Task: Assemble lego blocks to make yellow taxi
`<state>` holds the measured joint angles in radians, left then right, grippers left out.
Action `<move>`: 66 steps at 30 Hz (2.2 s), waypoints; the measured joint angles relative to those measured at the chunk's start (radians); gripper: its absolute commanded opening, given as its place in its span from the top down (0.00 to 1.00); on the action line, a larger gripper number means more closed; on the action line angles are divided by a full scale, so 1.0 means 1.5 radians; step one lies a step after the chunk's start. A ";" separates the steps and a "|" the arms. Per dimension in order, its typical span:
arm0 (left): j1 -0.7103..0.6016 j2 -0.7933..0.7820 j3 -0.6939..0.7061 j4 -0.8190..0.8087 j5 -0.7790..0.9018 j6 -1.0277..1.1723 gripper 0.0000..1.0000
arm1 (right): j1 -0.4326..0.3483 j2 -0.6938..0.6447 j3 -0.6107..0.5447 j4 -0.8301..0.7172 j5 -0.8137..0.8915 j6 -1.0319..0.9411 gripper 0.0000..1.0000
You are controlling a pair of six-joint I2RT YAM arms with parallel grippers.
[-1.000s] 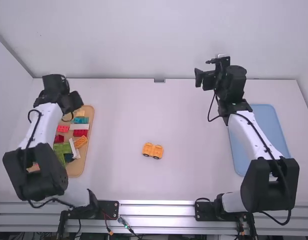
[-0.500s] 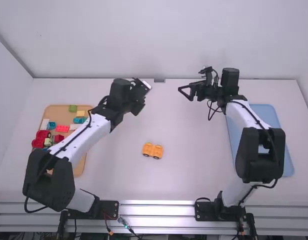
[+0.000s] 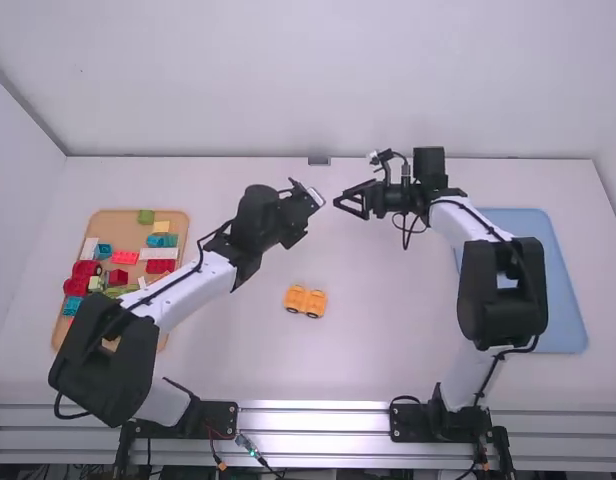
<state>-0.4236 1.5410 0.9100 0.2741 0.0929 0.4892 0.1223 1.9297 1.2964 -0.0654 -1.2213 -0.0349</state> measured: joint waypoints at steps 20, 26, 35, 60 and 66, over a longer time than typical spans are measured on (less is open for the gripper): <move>-0.002 0.041 -0.009 0.005 0.021 -0.017 0.98 | 0.091 0.000 0.000 -0.018 0.108 -0.016 0.28; -0.003 0.057 -0.009 0.027 0.039 -0.033 0.98 | 0.093 0.000 0.000 -0.019 0.134 -0.010 0.37; -0.003 0.057 -0.009 0.040 0.072 -0.060 0.98 | 0.098 0.000 0.000 -0.019 0.159 0.003 0.45; -0.003 0.060 -0.015 0.049 0.079 -0.069 0.01 | 0.114 0.000 0.000 -0.018 0.173 0.021 0.84; -0.002 0.060 -0.015 0.034 0.091 -0.122 0.01 | 0.111 0.000 0.000 -0.001 0.209 0.022 0.85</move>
<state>-0.4271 1.6302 0.8875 0.3248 0.2295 0.3058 0.2893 1.9297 1.2968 -0.0662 -0.9077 -0.0025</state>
